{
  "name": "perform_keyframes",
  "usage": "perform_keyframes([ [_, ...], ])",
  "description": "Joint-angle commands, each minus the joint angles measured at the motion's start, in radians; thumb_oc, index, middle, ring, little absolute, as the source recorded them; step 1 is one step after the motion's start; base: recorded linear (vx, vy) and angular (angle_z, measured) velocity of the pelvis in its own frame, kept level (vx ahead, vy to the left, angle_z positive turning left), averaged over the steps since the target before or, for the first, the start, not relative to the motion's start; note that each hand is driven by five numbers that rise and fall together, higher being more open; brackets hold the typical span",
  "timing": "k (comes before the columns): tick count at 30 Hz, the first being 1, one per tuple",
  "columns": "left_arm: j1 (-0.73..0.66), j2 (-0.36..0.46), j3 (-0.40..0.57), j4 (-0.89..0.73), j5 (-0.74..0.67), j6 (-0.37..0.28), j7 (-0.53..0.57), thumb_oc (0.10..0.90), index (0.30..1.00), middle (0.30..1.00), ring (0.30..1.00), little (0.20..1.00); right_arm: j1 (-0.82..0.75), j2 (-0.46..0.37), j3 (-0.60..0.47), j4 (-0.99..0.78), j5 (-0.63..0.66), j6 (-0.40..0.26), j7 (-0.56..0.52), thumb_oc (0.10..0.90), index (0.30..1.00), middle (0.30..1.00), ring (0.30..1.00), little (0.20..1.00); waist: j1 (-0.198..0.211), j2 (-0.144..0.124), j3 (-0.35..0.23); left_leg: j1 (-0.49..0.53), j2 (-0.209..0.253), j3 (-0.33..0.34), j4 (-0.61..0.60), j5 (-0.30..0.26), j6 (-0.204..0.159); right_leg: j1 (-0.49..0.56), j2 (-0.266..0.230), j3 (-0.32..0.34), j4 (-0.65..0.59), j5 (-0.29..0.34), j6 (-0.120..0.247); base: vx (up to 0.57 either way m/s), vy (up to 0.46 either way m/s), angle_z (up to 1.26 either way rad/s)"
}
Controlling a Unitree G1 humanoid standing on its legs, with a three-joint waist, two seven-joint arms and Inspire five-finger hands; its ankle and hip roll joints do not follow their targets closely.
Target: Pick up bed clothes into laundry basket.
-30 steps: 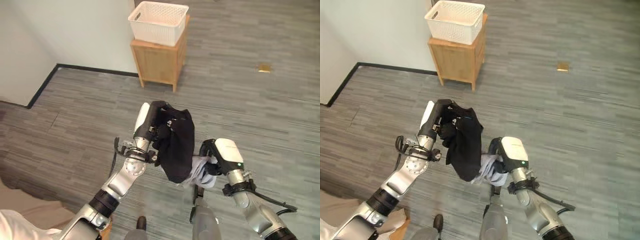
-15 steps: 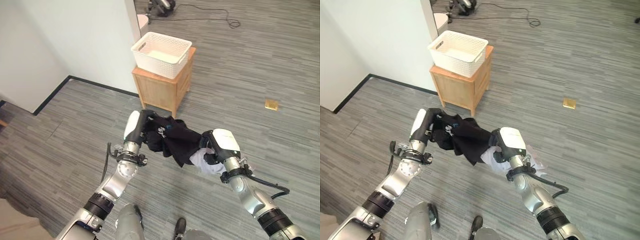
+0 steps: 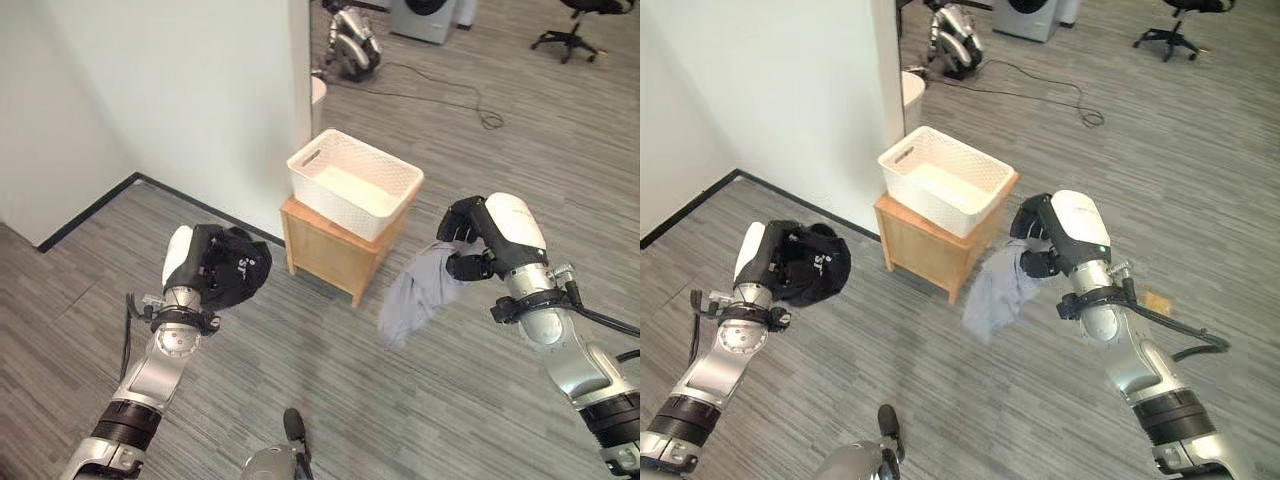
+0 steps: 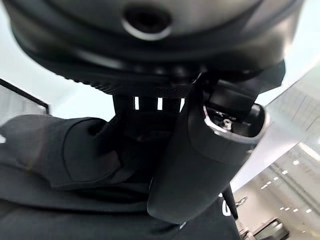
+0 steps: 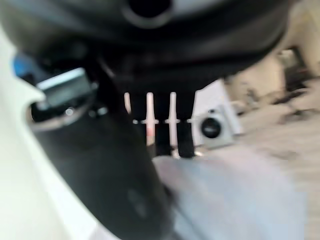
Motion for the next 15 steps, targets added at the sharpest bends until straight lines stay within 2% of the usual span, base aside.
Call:
perform_keyframes([
  [1, -0.076, 0.059, 0.075, -0.151, -0.014, -0.129, 0.057, 0.4, 0.3, 0.3, 0.3, 0.3, -0.279, -0.094, -0.152, -0.12, -0.019, -0.053, -0.14, 0.4, 0.3, 0.3, 0.3, 0.3, -0.001, 0.019, -0.082, 0.083, 0.133, 0.048, -0.026, -0.024, -0.135, -0.128, -0.002, 0.052, -0.055, 0.181, 0.04, 0.25, -0.018, 0.9],
  [3, -0.07, 0.061, 0.087, -0.187, -0.023, -0.146, 0.054, 0.4, 0.3, 0.3, 0.3, 0.3, -0.39, -0.16, -0.17, -0.16, -0.007, -0.045, -0.162, 0.4, 0.3, 0.3, 0.3, 0.3, -0.03, 0.014, -0.067, 0.127, 0.124, 0.001, -0.026, -0.054, -0.146, -0.201, -0.023, 0.057, -0.092, 0.11, 0.021, 0.22, -0.048, 0.55],
  [4, -0.071, 0.06, 0.091, -0.187, -0.024, -0.146, 0.054, 0.4, 0.3, 0.3, 0.3, 0.3, -0.399, -0.162, -0.165, -0.157, -0.005, -0.045, -0.162, 0.4, 0.3, 0.3, 0.3, 0.3, -0.033, 0.017, -0.065, 0.124, 0.128, 0.0, -0.026, -0.047, -0.148, -0.2, -0.02, 0.052, -0.097, 0.114, 0.016, 0.19, -0.191, 0.28],
  [5, -0.052, 0.051, 0.077, -0.209, -0.057, -0.172, 0.044, 0.4, 0.3, 0.3, 0.3, 0.3, -0.483, -0.249, -0.153, -0.134, 0.023, -0.039, -0.186, 0.4, 0.3, 0.3, 0.3, 0.3, -0.047, -0.003, -0.069, 0.135, 0.128, -0.041, -0.026, -0.061, -0.168, -0.197, -0.03, 0.061, -0.236, 0.052, -0.02, 0.19, -0.246, 0.42],
  [6, -0.041, 0.043, 0.074, -0.213, -0.072, -0.179, 0.042, 0.4, 0.3, 0.3, 0.3, 0.3, -0.523, -0.286, -0.134, -0.116, 0.037, -0.039, -0.201, 0.4, 0.3, 0.3, 0.3, 0.3, -0.056, -0.009, -0.072, 0.139, 0.127, -0.066, -0.026, -0.066, -0.177, -0.194, -0.026, 0.082, -0.32, 0.051, -0.026, 0.32, -0.447, 0.98],
  [7, -0.027, 0.039, 0.064, -0.2, -0.111, -0.191, 0.045, 0.4, 0.3, 0.3, 0.3, 0.3, -0.595, -0.374, -0.101, -0.075, 0.066, -0.023, -0.22, 0.4, 0.3, 0.3, 0.3, 0.3, -0.071, -0.03, -0.082, 0.145, 0.139, -0.125, -0.026, -0.076, -0.199, -0.213, -0.035, 0.171, -0.452, 0.085, -0.027, 0.2, -0.295, 1.03],
  [8, -0.028, 0.036, 0.065, -0.2, -0.114, -0.192, 0.045, 0.4, 0.3, 0.3, 0.3, 0.3, -0.611, -0.38, -0.085, -0.067, 0.071, -0.024, -0.223, 0.4, 0.3, 0.3, 0.3, 0.3, -0.074, -0.026, -0.084, 0.142, 0.139, -0.128, -0.026, -0.076, -0.2, -0.207, -0.034, 0.168, -0.468, 0.092, -0.026, 0.22, -0.285, 1.14],
  [9, -0.019, 0.029, 0.055, -0.191, -0.13, -0.196, 0.037, 0.4, 0.3, 0.3, 0.3, 0.3, -0.654, -0.431, -0.047, -0.042, 0.073, -0.015, -0.231, 0.4, 0.3, 0.3, 0.3, 0.3, -0.085, -0.045, -0.096, 0.148, 0.137, -0.155, -0.026, -0.1, -0.203, -0.183, -0.033, 0.211, -0.516, 0.095, -0.024, 0.07, -0.076, 1.16],
  [10, -0.02, 0.027, 0.056, -0.191, -0.131, -0.196, 0.037, 0.4, 0.3, 0.3, 0.3, 0.3, -0.668, -0.433, -0.033, -0.036, 0.075, -0.016, -0.234, 0.4, 0.3, 0.3, 0.3, 0.3, -0.086, -0.043, -0.095, 0.145, 0.136, -0.155, -0.026, -0.093, -0.202, -0.183, -0.034, 0.21, -0.522, 0.103, -0.025, 0.15, -0.22, 1.68],
  [11, 0.02, 0.027, 0.071, -0.18, -0.146, -0.192, 0.032, 0.4, 0.3, 0.3, 0.3, 0.3, -0.734, -0.478, 0.02, 0.025, 0.088, 0.009, -0.215, 0.4, 0.3, 0.3, 0.3, 0.3, -0.079, -0.062, -0.11, 0.162, 0.149, -0.183, -0.026, -0.09, -0.216, -0.173, -0.041, 0.232, -0.536, 0.131, -0.02, 0.09, -0.19, 1.3],
  [12, 0.034, 0.019, 0.07, -0.171, -0.154, -0.193, 0.029, 0.4, 0.3, 0.3, 0.3, 0.3, -0.765, -0.489, 0.031, 0.042, 0.1, 0.021, -0.22, 0.4, 0.3, 0.3, 0.3, 0.3, -0.076, -0.073, -0.117, 0.167, 0.151, -0.189, -0.026, -0.091, -0.217, -0.166, -0.037, 0.234, -0.54, 0.134, -0.024, 0.14, -0.256, 0.9],
  [15, 0.098, 0.005, 0.096, -0.156, -0.18, -0.195, 0.022, 0.4, 0.3, 0.3, 0.3, 0.3, -0.87, -0.496, 0.144, 0.103, 0.105, 0.023, -0.198, 0.4, 0.3, 0.3, 0.3, 0.3, -0.067, -0.082, -0.141, 0.184, 0.169, -0.2, -0.026, -0.089, -0.23, -0.117, -0.028, 0.198, -0.593, 0.138, -0.024, 0.08, -0.15, 0.33],
])
